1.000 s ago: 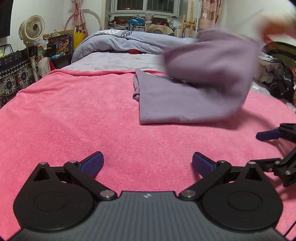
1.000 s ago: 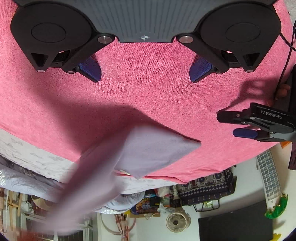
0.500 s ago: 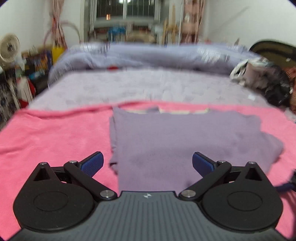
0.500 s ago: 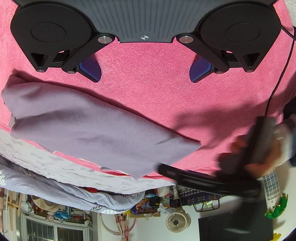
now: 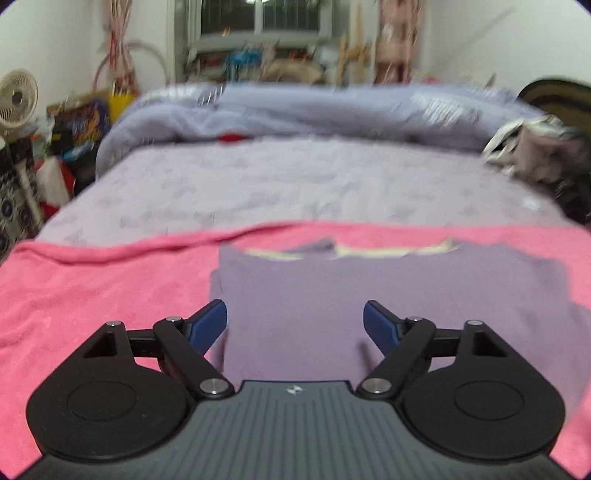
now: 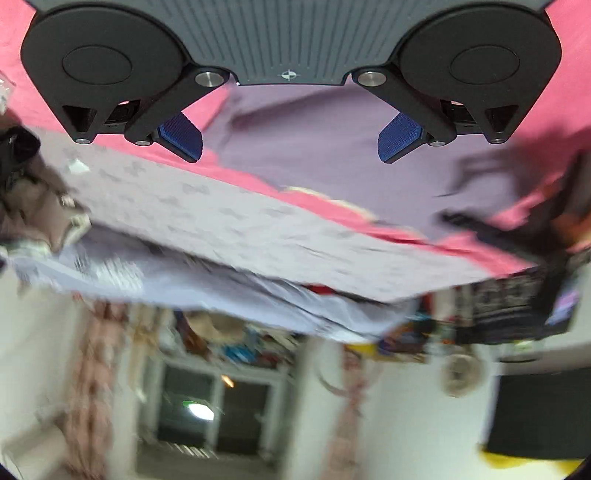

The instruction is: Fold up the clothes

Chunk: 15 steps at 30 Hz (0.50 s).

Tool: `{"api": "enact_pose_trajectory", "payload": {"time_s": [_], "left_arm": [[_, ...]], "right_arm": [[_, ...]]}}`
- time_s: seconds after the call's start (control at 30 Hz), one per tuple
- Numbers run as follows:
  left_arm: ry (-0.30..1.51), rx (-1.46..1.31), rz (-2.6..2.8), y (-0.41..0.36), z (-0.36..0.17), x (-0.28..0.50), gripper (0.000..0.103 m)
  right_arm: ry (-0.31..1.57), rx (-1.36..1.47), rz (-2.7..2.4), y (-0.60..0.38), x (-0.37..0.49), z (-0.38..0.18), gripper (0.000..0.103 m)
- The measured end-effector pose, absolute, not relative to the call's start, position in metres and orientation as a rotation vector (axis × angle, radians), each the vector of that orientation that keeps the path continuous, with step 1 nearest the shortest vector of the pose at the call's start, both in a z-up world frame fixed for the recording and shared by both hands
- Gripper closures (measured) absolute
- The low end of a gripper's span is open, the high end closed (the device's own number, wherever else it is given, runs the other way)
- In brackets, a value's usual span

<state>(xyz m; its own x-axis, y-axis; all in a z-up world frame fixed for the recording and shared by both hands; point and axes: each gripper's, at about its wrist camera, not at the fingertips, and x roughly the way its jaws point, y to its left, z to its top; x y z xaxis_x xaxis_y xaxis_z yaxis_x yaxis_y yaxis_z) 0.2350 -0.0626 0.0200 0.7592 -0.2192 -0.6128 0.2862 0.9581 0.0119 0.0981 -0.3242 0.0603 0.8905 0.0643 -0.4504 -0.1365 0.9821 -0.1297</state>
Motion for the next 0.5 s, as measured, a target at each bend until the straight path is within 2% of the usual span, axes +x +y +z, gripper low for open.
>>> {"api": "enact_pose_trajectory", "payload": {"time_s": [0.03,0.07,0.1,0.13,0.2,0.23,0.27,0.3,0.33,0.5], "left_arm": [[0.68,0.118,-0.279,-0.065,0.014,0.241,0.021],[0.694,0.126,-0.278,-0.066,0.009,0.245,0.02],[0.698,0.122,-0.272,-0.066,0.006,0.248,0.019],[0.704,0.107,-0.27,-0.065,0.006,0.25,0.019],[0.721,0.069,-0.269,-0.063,0.008,0.255,0.033],[0.72,0.067,-0.273,-0.061,0.011,0.254,0.037],[0.715,0.073,-0.28,-0.059,0.016,0.253,0.051],[0.702,0.08,-0.282,-0.057,0.021,0.25,0.085],[0.687,0.084,-0.277,-0.054,0.027,0.246,0.103],[0.579,-0.015,-0.466,-0.033,0.07,0.195,0.101]], "right_arm": [[0.49,-0.146,0.082,-0.331,0.123,0.058,0.021],[0.525,-0.15,0.059,-0.335,0.148,0.051,0.041],[0.562,-0.157,0.033,-0.337,0.172,0.043,0.046],[0.608,-0.167,0.009,-0.338,0.196,0.033,0.045],[0.728,-0.172,0.0,-0.339,0.234,0.009,0.048],[0.768,-0.147,0.003,-0.341,0.246,0.001,0.054],[0.761,-0.115,0.002,-0.34,0.243,0.006,0.076],[0.754,-0.083,0.0,-0.339,0.241,0.011,0.091],[0.745,-0.052,0.002,-0.339,0.237,0.017,0.092],[0.577,0.004,0.174,-0.338,0.158,0.074,0.093]]}}
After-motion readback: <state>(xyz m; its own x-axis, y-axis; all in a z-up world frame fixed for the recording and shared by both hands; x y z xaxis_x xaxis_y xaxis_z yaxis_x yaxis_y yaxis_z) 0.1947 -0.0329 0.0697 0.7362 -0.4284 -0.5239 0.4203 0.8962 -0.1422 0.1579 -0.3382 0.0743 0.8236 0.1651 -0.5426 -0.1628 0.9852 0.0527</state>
